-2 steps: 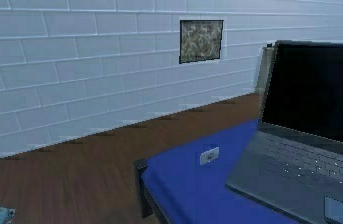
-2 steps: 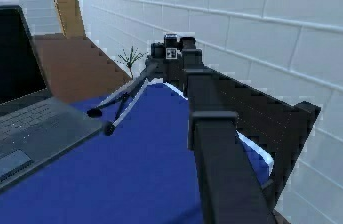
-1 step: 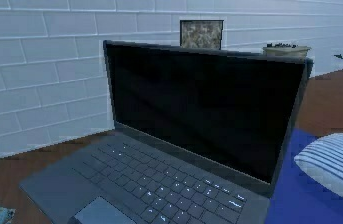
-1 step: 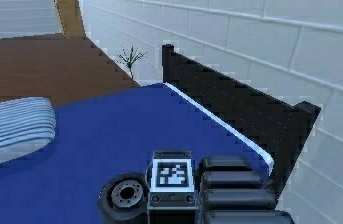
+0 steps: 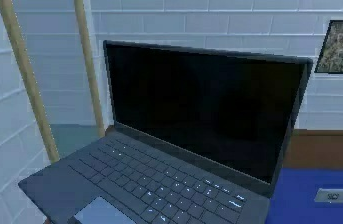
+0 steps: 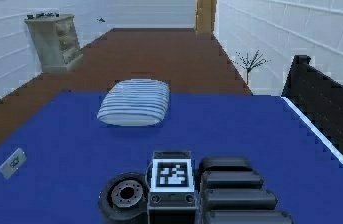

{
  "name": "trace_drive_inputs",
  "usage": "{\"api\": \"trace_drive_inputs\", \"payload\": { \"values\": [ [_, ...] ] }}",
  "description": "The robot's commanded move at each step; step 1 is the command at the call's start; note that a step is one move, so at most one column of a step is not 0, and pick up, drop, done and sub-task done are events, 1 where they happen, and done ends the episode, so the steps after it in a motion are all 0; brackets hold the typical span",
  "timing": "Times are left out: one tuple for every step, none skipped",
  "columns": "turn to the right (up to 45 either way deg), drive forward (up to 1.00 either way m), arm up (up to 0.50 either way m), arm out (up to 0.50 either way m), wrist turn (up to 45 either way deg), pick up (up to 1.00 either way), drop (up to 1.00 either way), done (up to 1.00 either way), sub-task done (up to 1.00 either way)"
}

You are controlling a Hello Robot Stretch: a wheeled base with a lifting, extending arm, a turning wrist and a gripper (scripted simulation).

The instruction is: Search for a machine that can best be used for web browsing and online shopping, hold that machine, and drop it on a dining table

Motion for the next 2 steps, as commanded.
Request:
{"api": "trace_drive_inputs", "payload": {
  "values": [
    [0.0,1.00,0.00,0.00,0.0,0.00,0.00,0.00,0.00],
    [-6.0,0.00,0.00,0.00,0.0,0.00,0.00,0.00,0.00]
  ]
}}
